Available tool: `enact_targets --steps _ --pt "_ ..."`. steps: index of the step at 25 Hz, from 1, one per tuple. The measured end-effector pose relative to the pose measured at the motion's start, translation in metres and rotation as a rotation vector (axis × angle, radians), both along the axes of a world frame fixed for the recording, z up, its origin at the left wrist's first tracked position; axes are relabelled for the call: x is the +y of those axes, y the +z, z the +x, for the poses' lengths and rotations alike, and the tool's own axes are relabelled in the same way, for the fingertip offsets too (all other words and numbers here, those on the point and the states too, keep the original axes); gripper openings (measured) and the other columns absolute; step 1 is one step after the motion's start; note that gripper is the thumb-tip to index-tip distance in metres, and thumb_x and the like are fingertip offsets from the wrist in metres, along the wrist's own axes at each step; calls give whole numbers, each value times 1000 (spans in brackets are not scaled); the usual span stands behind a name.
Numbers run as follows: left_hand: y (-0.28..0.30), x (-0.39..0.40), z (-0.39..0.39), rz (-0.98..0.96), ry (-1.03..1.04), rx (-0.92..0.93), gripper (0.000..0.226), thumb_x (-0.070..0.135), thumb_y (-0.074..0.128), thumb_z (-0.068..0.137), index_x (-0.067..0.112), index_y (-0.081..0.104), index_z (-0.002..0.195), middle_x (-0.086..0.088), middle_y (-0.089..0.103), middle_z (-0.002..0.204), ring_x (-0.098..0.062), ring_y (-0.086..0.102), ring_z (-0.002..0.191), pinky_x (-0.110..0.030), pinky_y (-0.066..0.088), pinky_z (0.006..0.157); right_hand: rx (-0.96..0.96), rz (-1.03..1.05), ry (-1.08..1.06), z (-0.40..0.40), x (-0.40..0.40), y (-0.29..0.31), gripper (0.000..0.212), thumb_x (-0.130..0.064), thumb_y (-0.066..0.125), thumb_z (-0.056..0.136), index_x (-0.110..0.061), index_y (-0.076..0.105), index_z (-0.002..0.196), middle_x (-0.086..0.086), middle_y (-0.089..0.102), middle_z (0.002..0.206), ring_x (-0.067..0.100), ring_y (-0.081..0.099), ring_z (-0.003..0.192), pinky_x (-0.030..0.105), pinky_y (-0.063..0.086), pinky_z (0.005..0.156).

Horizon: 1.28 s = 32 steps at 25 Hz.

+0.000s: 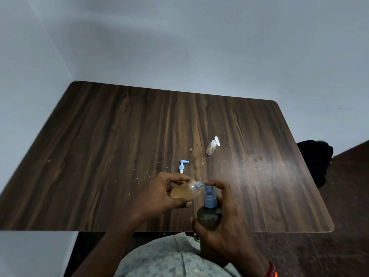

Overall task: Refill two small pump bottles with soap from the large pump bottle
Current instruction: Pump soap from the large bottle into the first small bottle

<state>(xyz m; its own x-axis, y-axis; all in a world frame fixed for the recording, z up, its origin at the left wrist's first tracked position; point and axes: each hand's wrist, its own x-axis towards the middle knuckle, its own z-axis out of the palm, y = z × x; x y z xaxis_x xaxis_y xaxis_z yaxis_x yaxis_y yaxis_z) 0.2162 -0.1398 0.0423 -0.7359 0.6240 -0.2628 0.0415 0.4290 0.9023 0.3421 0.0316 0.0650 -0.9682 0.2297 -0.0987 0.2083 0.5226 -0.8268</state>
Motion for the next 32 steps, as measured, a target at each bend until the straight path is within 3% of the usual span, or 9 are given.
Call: enact_targets --steps 3,5,10,13,17,22,26,29,32 --pt "1 -1 -2 30 12 1 60 20 93 77 36 70 130 12 72 125 -9 70 115 -38 64 92 -10 -19 42 -1 3 0 95 -14 89 77 -26 30 151 2 64 134 15 72 108 35 60 99" --pt "1 -1 -3 36 14 3 59 21 93 77 36 70 129 14 72 124 -7 70 114 -37 64 92 -13 -27 76 -2 4 1 96 -15 90 78 -21 31 153 1 57 145 15 66 122 34 55 107" --pt "-3 -1 -5 9 -10 -2 58 17 94 75 32 73 126 9 75 122 -9 72 113 -42 64 94 -13 1 46 -4 5 -1 67 -16 87 80 -27 42 127 -9 67 96 -2 71 86 11 56 72" --pt "-2 0 -6 7 -14 0 60 21 93 77 33 70 131 10 72 126 -7 70 114 -42 63 96 -14 0 56 -5 6 0 74 -14 88 79 -28 40 135 -6 68 105 7 71 83 15 57 79" --pt "-1 1 -8 19 0 9 59 23 92 77 33 69 131 12 71 127 -7 69 115 -41 64 95 -20 -16 91 -8 6 0 83 -13 88 79 -20 36 144 1 64 125 1 63 96 13 53 93" --pt "-3 2 -8 -13 -25 9 57 21 94 75 33 72 127 9 73 123 -10 70 114 -48 63 94 2 11 61 -9 8 -7 63 -11 86 80 -27 43 122 -10 66 102 -3 69 85 16 56 78" --pt "-1 3 -10 -11 -15 25 58 26 92 77 35 69 130 10 71 127 -8 67 117 -47 62 97 -21 -26 96 -10 13 -9 90 -16 87 80 -23 30 149 -6 62 130 5 68 104 23 57 97" --pt "0 2 -11 -1 -5 38 56 25 92 78 34 70 129 13 72 126 -4 66 118 -44 62 97 -22 -25 149 -11 14 -10 93 -24 89 79 -27 31 151 -23 49 141 -8 59 121 12 48 102" --pt "-1 2 -11 8 8 29 56 21 93 77 32 72 127 12 73 124 -5 68 116 -45 63 96 25 -23 146 -14 13 -13 73 -16 90 79 -21 43 134 -41 63 114 -20 62 105 0 49 87"
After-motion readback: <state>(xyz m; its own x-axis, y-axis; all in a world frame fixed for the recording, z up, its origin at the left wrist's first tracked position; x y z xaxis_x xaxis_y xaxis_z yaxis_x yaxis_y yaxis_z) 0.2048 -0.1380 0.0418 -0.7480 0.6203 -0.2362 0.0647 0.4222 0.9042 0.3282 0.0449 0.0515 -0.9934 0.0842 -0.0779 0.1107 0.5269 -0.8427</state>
